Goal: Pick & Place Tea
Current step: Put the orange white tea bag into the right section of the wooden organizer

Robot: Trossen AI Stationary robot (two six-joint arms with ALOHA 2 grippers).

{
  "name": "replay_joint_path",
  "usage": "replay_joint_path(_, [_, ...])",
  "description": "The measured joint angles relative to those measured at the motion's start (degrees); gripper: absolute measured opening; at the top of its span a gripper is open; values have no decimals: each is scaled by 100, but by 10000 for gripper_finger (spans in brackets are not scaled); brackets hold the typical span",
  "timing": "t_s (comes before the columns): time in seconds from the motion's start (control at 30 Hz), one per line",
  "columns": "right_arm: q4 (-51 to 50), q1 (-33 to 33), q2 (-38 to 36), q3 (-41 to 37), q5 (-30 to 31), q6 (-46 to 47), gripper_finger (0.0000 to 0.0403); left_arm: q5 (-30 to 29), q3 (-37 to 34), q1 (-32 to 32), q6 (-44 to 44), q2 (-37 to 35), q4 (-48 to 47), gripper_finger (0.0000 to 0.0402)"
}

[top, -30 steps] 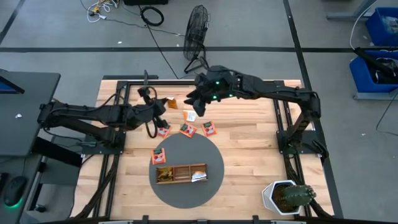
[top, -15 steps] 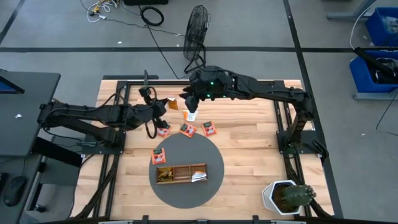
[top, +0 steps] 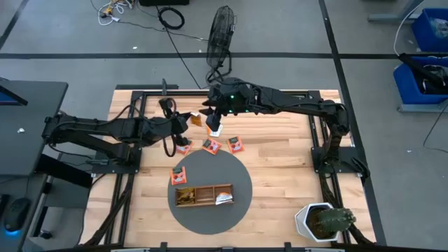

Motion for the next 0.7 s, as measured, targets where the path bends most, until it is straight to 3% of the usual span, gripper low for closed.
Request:
replay_joint_path(0.37, [-85,-4,47,-2,43,75,164,0,0,2,242,-2,290,2])
replay_joint_path(0.7, [-47,-46,221,-11,-996,900,164,14,0,0,240,-2,281,2])
